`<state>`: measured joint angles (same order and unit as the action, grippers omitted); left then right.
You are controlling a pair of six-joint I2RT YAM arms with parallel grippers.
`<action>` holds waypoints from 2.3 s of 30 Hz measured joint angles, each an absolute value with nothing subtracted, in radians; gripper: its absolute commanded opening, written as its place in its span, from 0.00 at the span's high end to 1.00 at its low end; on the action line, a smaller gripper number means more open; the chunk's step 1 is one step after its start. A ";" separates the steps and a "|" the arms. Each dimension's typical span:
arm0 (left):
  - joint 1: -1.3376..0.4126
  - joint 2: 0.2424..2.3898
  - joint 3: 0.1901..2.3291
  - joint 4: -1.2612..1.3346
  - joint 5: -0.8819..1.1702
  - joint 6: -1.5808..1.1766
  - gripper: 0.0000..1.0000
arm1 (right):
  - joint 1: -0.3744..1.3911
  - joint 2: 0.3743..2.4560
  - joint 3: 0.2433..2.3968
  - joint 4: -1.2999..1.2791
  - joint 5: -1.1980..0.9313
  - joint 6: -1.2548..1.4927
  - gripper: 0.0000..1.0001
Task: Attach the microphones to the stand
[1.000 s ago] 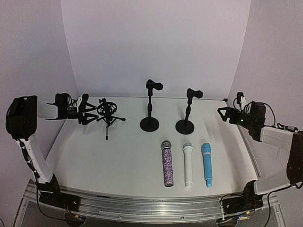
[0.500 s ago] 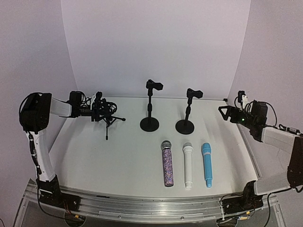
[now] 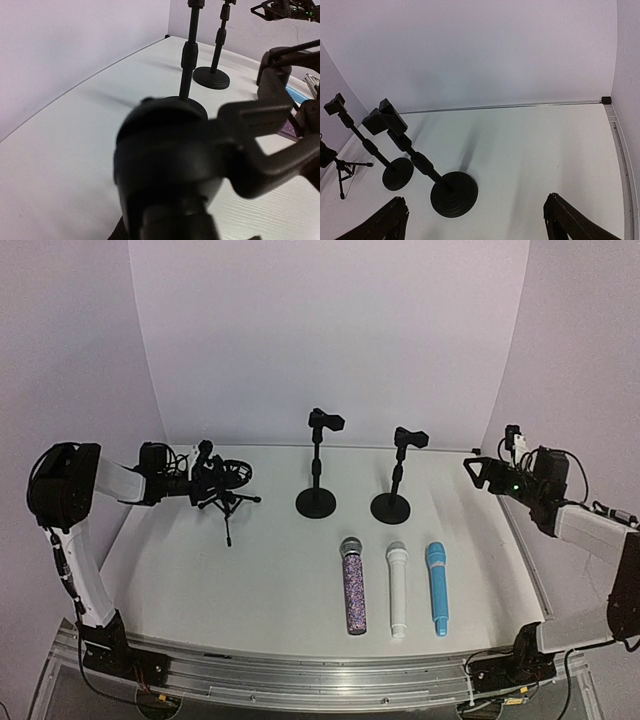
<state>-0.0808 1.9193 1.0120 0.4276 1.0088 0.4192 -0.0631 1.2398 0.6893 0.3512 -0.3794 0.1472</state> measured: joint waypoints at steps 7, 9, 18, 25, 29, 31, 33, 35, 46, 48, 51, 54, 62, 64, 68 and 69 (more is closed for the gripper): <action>-0.257 1.607 0.615 0.618 0.718 0.204 1.00 | -0.054 1.162 0.701 0.349 -0.384 0.147 0.10; -0.325 1.546 0.545 0.657 0.644 0.167 1.00 | -0.040 1.138 0.702 0.348 -0.385 0.147 0.09; -0.510 1.479 0.411 0.800 0.340 0.145 1.00 | 0.127 1.101 0.702 0.342 -0.373 0.143 0.10; -0.540 1.480 0.409 0.809 0.234 0.096 0.96 | 0.273 1.117 0.727 0.334 -0.358 0.130 0.10; -0.543 1.480 0.408 0.803 0.216 0.057 0.92 | 0.312 1.141 0.749 0.335 -0.348 0.120 0.10; -0.543 1.480 0.408 0.803 0.214 0.034 0.89 | 0.325 1.155 0.758 0.335 -0.343 0.113 0.10; -0.542 1.480 0.408 0.804 0.217 0.019 0.80 | 0.335 1.168 0.767 0.335 -0.340 0.105 0.10; -0.542 1.480 0.408 0.804 0.225 0.011 0.66 | 0.344 1.178 0.775 0.335 -0.337 0.100 0.10; -0.532 1.407 0.392 0.742 0.328 0.027 0.30 | 0.362 1.207 0.797 0.339 -0.336 0.093 0.09; -0.509 1.361 0.393 0.698 0.382 0.043 0.29 | 0.363 1.212 0.801 0.339 -0.337 0.093 0.09; -0.453 1.287 0.400 0.616 0.478 0.110 0.30 | 0.365 1.216 0.808 0.339 -0.337 0.093 0.09; -0.339 1.226 0.427 0.478 0.618 0.244 0.31 | 0.365 1.225 0.814 0.343 -0.341 0.093 0.09; -0.143 1.339 0.755 -0.027 0.991 0.748 0.28 | 0.366 1.260 0.816 0.352 -0.345 0.093 0.09; -0.144 1.432 0.883 -0.188 1.053 0.929 0.23 | 0.366 1.263 0.817 0.352 -0.349 0.093 0.09; -0.145 1.600 1.121 -0.532 1.117 1.304 0.20 | 0.367 1.264 0.822 0.358 -0.353 0.087 0.09; -0.145 1.622 1.149 -0.589 1.124 1.363 0.20 | 0.368 1.264 0.823 0.360 -0.353 0.083 0.09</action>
